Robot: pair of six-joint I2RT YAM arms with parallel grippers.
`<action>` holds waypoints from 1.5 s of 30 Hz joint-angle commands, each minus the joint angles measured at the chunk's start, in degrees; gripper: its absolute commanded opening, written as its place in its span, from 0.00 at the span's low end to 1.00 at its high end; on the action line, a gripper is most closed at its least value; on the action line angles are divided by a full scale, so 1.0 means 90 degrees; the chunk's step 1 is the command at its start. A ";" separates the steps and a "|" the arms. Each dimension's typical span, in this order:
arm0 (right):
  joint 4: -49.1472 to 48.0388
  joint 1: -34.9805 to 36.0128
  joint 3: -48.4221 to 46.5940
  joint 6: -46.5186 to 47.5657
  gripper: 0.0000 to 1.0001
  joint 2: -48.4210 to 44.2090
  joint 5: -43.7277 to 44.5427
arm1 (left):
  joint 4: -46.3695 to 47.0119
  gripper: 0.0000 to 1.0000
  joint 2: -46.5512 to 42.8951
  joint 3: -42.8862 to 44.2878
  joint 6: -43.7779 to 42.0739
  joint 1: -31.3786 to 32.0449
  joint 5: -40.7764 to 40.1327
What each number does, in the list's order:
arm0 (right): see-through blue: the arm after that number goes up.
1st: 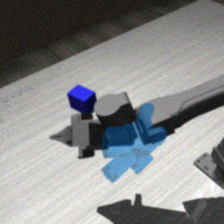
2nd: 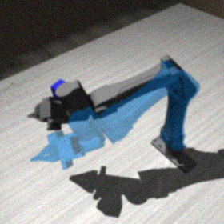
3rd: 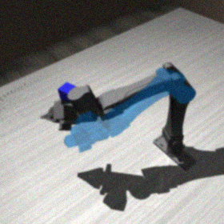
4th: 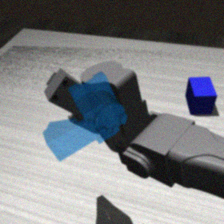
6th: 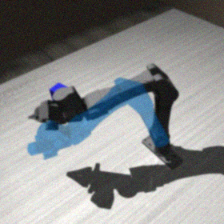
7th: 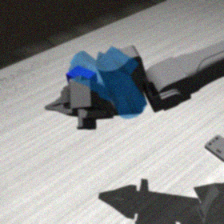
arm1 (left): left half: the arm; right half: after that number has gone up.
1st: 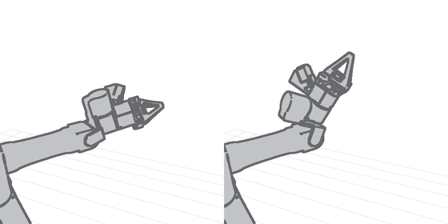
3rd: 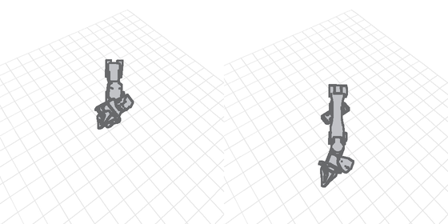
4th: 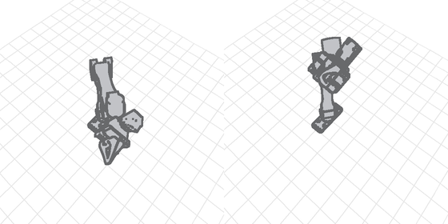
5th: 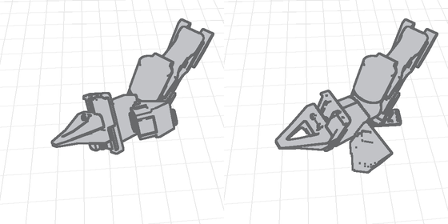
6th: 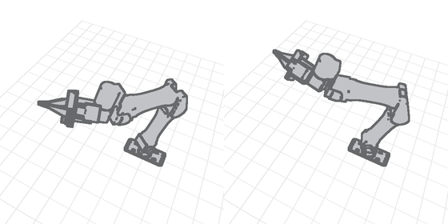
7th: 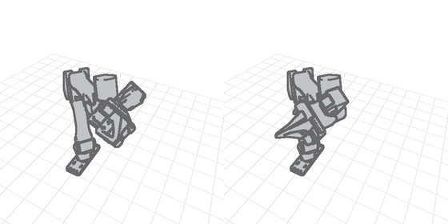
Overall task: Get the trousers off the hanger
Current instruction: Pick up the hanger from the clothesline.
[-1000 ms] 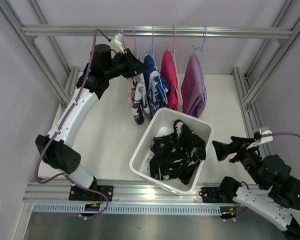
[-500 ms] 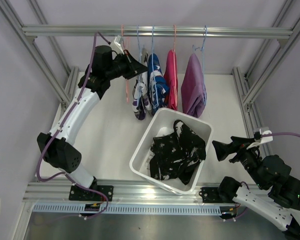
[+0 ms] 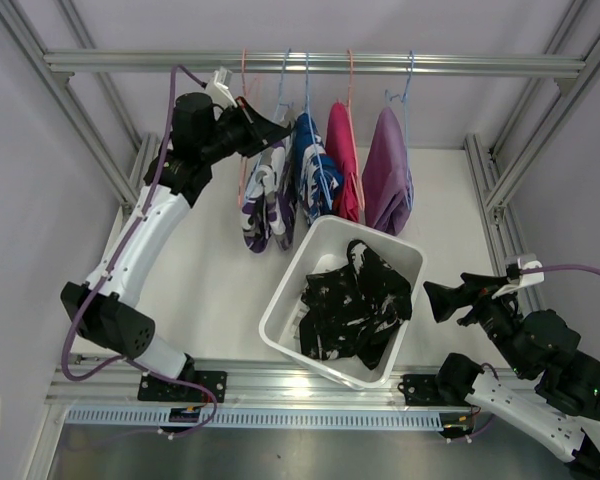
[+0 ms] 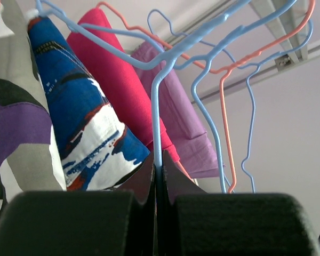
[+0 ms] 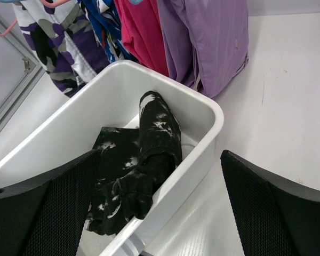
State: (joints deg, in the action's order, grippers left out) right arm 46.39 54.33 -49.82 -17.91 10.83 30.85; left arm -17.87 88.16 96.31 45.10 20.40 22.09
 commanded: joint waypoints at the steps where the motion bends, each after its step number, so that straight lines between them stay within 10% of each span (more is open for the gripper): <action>1: -0.0174 0.0038 -0.0001 -0.0012 0.99 -0.0090 0.0117 | 0.1263 0.00 -0.0704 0.0275 -0.0011 0.0067 -0.0159; 28: -0.0174 0.0048 0.0009 -0.0031 1.00 -0.0129 0.0137 | 0.1126 0.00 -0.1621 0.0100 -0.0128 0.0194 -0.1146; 45: -0.0233 0.0048 -0.0118 0.0232 0.99 0.0202 0.0176 | 0.1253 0.00 -0.4001 -0.2400 -0.0948 0.0340 -0.2033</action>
State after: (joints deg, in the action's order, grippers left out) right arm 46.33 54.33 -49.71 -17.47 10.59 31.14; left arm -20.10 60.80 74.94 41.34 22.79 8.40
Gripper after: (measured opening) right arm 0.993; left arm 0.025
